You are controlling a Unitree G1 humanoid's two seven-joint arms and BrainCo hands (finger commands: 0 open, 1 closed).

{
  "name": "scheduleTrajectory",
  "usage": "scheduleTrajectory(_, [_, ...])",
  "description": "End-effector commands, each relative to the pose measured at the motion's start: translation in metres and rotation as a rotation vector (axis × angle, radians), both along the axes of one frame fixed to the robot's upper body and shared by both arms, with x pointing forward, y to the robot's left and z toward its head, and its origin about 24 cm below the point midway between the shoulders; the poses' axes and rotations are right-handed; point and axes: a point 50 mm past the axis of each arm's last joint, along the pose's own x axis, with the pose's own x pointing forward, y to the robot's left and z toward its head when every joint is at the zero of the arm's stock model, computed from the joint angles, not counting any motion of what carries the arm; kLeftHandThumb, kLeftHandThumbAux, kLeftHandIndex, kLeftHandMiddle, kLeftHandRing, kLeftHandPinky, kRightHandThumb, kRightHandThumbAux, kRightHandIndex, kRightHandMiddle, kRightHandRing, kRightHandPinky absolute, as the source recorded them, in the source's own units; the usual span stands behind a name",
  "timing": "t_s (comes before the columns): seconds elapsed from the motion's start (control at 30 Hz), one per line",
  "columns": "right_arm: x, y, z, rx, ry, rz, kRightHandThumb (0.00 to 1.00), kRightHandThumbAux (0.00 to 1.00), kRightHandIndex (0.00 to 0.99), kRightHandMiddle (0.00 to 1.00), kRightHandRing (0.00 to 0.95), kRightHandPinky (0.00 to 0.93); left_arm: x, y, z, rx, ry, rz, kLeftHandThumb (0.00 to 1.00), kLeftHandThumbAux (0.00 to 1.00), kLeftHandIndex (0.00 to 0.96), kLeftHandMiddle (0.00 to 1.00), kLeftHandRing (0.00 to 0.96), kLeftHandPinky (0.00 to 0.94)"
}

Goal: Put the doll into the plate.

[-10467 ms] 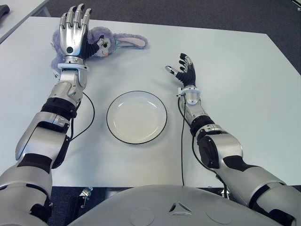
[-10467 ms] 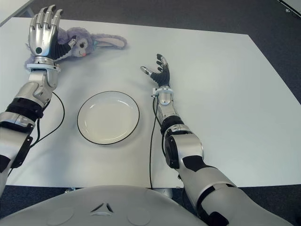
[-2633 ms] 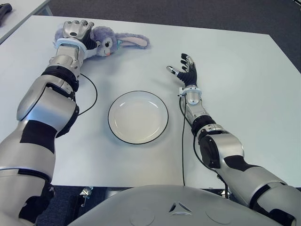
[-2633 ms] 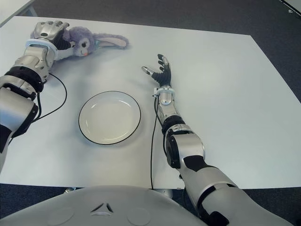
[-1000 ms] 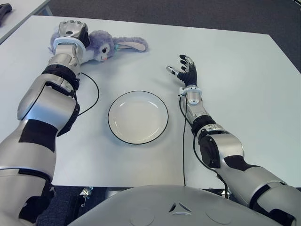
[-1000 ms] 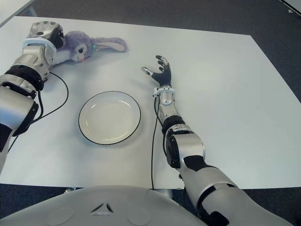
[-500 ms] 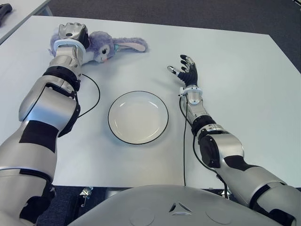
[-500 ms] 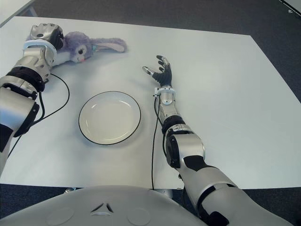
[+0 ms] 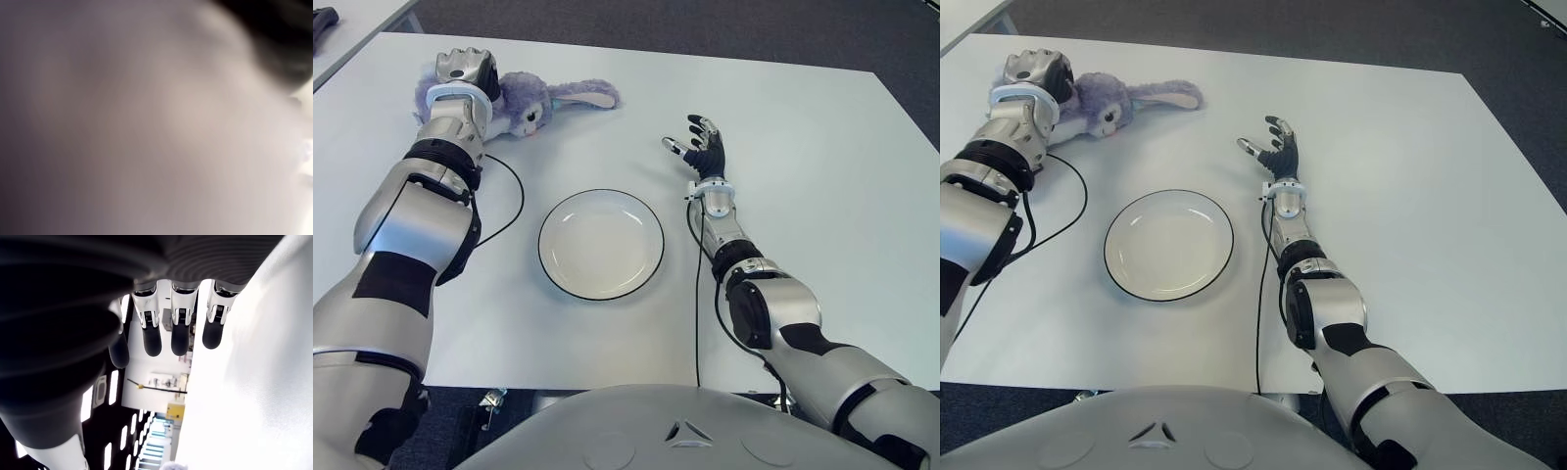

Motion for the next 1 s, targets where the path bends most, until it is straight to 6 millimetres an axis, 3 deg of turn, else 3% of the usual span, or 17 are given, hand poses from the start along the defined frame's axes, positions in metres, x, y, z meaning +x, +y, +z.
scheduleTrajectory(0.03, [-0.072,-0.012,-0.106,0.004,0.459,-0.055,0.052,0.804,0.21,0.153,0.122,0.121,-0.003,-0.01,-0.019,-0.029,0.019,-0.025,0.854,0.662,0.453,0.464,0.368,0.622])
scheduleTrajectory(0.07, [-0.072,-0.012,-0.106,0.003,0.459,-0.055,0.055,0.804,0.206,0.152,0.123,0.122,-0.002,-0.011,-0.018,-0.027,0.013,-0.03,0.929,0.65,0.459,0.489,0.425,0.611])
scheduleTrajectory(0.2, [-0.072,-0.011,-0.106,-0.005,0.458,-0.049,0.054,0.8,0.197,0.147,0.123,0.124,0.0,-0.018,-0.013,-0.018,-0.016,-0.059,0.95,0.648,0.46,0.447,0.489,0.593])
scheduleTrajectory(0.6, [-0.071,-0.009,-0.105,0.0,0.455,-0.041,0.045,0.798,0.188,0.134,0.111,0.115,0.002,-0.036,-0.01,0.063,-0.079,-0.152,0.945,0.651,0.407,0.479,0.503,0.703])
scheduleTrajectory(1.0, [-0.072,-0.009,-0.106,0.002,0.452,-0.041,0.058,0.795,0.193,0.133,0.106,0.111,-0.001,-0.048,-0.009,0.108,-0.116,-0.219,0.946,0.65,0.393,0.503,0.517,0.732])
